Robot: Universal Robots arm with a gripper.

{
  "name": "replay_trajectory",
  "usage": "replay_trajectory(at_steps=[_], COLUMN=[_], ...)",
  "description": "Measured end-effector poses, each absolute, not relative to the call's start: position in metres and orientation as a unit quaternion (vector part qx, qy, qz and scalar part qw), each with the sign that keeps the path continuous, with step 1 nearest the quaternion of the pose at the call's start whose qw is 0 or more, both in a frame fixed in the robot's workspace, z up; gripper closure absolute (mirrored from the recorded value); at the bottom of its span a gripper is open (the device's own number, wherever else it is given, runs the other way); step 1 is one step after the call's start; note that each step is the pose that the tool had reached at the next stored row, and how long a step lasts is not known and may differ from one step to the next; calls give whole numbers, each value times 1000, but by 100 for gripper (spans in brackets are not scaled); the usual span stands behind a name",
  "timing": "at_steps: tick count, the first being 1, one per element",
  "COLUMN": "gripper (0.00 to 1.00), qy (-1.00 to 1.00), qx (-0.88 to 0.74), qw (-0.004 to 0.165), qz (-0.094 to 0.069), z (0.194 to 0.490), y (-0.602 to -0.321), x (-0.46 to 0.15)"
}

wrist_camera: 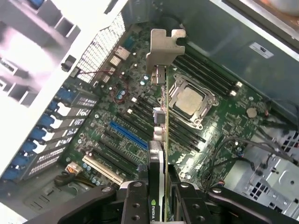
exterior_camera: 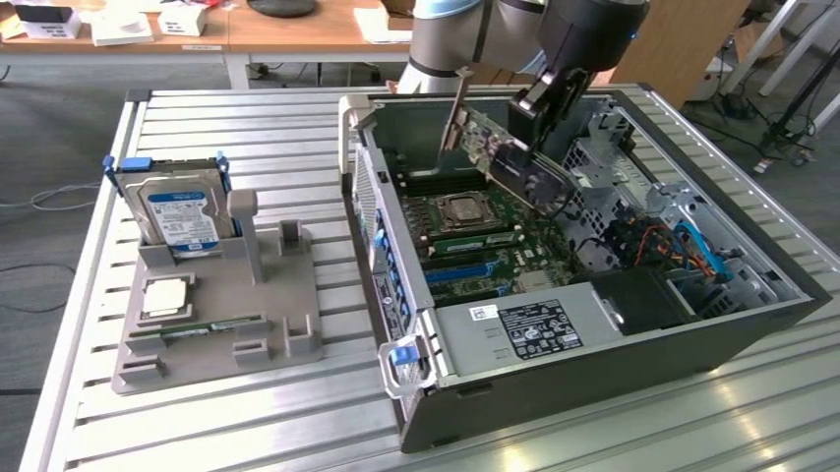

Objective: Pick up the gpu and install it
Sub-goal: 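Insert the gpu into the slot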

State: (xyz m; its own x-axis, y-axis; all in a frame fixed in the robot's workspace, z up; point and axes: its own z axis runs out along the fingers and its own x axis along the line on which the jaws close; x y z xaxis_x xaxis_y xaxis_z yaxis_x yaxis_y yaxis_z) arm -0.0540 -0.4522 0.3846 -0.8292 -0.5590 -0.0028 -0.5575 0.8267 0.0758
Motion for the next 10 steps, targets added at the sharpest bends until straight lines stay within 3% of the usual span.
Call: replay_trajectory(at_steps=[10], gripper=[73], qy=[-925], qx=[378], qw=[13], qz=[-36], z=[381], y=[-452], x=[-54])
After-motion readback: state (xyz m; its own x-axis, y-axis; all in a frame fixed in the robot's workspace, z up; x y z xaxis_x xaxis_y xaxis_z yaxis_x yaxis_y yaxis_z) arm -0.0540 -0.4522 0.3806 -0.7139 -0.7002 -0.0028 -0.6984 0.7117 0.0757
